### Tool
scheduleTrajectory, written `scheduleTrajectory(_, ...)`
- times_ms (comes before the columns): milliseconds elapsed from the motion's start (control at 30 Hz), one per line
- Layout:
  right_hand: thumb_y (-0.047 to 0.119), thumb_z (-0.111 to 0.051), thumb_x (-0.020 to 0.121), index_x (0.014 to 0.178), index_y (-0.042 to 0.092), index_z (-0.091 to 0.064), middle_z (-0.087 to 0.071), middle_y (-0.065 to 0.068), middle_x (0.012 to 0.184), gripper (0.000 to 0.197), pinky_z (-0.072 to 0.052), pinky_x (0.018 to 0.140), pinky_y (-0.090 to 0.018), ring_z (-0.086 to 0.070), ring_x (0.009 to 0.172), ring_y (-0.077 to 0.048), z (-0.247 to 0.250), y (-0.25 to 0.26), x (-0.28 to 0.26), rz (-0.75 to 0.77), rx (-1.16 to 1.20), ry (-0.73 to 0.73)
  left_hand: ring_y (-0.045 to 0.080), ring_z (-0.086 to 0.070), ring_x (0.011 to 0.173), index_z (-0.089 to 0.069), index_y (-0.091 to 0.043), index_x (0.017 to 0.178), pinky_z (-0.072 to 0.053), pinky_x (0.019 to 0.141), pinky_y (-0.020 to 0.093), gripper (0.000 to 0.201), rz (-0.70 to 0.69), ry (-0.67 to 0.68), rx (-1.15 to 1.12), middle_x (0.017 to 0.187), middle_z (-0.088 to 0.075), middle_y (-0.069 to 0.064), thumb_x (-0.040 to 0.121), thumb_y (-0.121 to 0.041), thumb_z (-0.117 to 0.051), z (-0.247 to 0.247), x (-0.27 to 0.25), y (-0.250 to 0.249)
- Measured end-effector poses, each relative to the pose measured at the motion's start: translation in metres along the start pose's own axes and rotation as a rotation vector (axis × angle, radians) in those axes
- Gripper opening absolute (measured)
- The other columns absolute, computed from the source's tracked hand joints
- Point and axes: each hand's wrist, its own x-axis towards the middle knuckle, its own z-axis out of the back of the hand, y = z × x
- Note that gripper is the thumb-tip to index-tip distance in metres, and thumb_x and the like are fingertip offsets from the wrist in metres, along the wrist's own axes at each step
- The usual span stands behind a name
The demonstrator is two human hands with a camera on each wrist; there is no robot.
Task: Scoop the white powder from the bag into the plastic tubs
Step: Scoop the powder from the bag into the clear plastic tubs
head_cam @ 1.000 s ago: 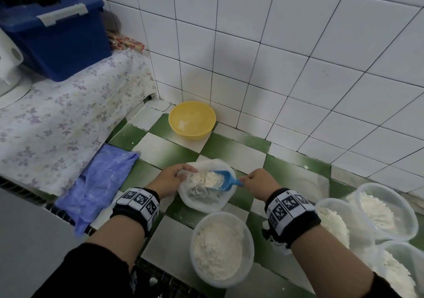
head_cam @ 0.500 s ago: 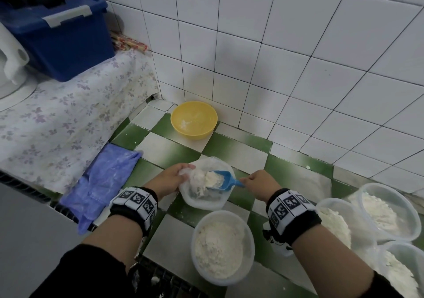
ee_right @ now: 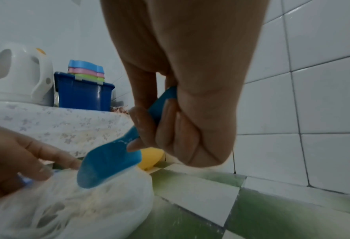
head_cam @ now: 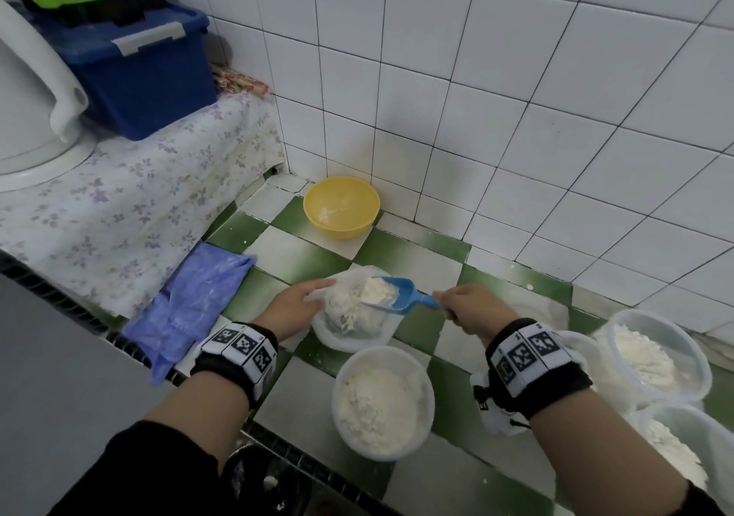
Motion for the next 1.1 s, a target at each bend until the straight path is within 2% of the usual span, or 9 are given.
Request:
scheduleTrajectory(100,0.025,-0.053,0.093,0.091,-0.008,-0.066,-0.045,-0.006,0.064,0.036,-0.028,0.051,-0.024,-0.033,0.052,-0.012,0.015,-0.003,-0.021,0.050,0.157,-0.003,0.009,-0.050,0.108,-0.059,-0.022,0.134,-0.037,0.088,0.019,0.038,-0.044,-0.092,0.032,0.133,-0.060,0.000,0.097,-0.014,-0.054,-0.003,-0.013,0.000)
scheduleTrajectory(200,0.019,-0.054,0.093,0.086,0.001,-0.070,-0.045,-0.002,0.059,0.026,-0.023,0.049,-0.023,-0.031,0.051,-0.011,0.031,-0.005,-0.048,0.133,0.243,0.072,0.012,-0.054,0.107,-0.064,-0.020,0.128,-0.038,0.086,0.019,0.033,-0.037,-0.149,-0.001,0.129,-0.061,0.002,0.096,-0.016,-0.057,-0.008,-0.028,0.003)
scheduleTrajectory(300,0.019,-0.055,0.092,0.089,-0.004,-0.070,-0.047,0.000,0.057,0.028,-0.025,0.050,-0.020,-0.033,0.051,-0.010,0.042,-0.011,-0.071,0.206,0.166,0.134,0.018,-0.062,0.104,-0.069,-0.025,0.113,-0.046,0.087,0.025,0.022,-0.043,-0.208,-0.063,0.119,-0.067,0.002,0.094,-0.018,-0.059,-0.016,-0.044,0.008)
scheduleTrajectory(367,0.020,-0.057,0.090,0.077,-0.004,-0.067,-0.047,0.000,0.057,0.030,-0.029,0.052,-0.018,-0.035,0.051,-0.009,0.044,-0.016,-0.083,0.253,0.059,0.137,0.014,-0.062,0.086,-0.071,-0.025,0.104,-0.046,0.076,0.024,0.016,-0.079,-0.255,-0.107,0.104,-0.069,-0.001,0.095,-0.019,-0.059,-0.023,-0.057,0.007)
scheduleTrajectory(433,0.023,-0.059,0.089,0.062,0.009,-0.064,-0.050,0.002,0.056,0.031,-0.032,0.057,-0.021,-0.037,0.051,-0.007,0.041,-0.021,-0.092,0.305,-0.069,0.117,0.010,-0.058,0.079,-0.074,-0.022,0.098,-0.044,0.072,0.023,0.016,-0.114,-0.306,-0.170,0.095,-0.069,-0.006,0.096,-0.021,-0.058,-0.029,-0.071,0.006)
scheduleTrajectory(567,0.023,-0.057,0.091,0.067,0.025,-0.063,-0.064,0.002,0.076,0.025,-0.033,0.054,-0.016,-0.043,0.052,-0.001,0.027,-0.025,-0.109,0.405,-0.292,0.054,0.007,-0.063,0.086,-0.078,-0.024,0.089,-0.051,0.085,0.027,0.020,-0.123,-0.203,-0.378,0.094,-0.074,-0.011,0.097,-0.025,-0.059,-0.040,-0.097,0.002)
scheduleTrajectory(733,0.017,-0.058,0.090,0.095,0.024,-0.066,-0.050,0.009,0.086,0.012,-0.035,0.071,-0.019,-0.047,0.081,-0.009,0.009,-0.033,-0.120,0.568,-0.434,-0.090,0.004,-0.065,0.092,-0.072,-0.018,0.113,-0.050,0.074,0.013,0.022,-0.127,-0.097,-0.406,0.112,-0.071,-0.003,0.095,-0.021,-0.061,-0.050,-0.117,0.000)
scheduleTrajectory(867,0.020,-0.059,0.090,0.096,0.026,-0.065,-0.050,0.009,0.092,0.010,-0.039,0.087,-0.028,-0.046,0.093,-0.012,0.003,-0.034,-0.124,0.611,-0.502,-0.179,0.011,-0.063,0.099,-0.071,-0.030,0.106,-0.050,0.089,0.029,0.017,-0.120,-0.102,-0.396,0.111,-0.072,-0.006,0.096,-0.022,-0.060,-0.052,-0.125,-0.001)
scheduleTrajectory(1100,0.026,-0.050,0.095,0.098,0.018,-0.067,-0.056,0.003,0.087,0.019,-0.041,0.081,-0.032,-0.050,0.088,-0.017,0.008,-0.022,-0.131,0.617,-0.523,-0.228,0.021,-0.063,0.109,-0.072,-0.031,0.102,-0.049,0.098,0.040,0.014,-0.074,-0.111,-0.386,0.111,-0.073,-0.001,0.096,-0.026,-0.061,-0.051,-0.125,0.000)
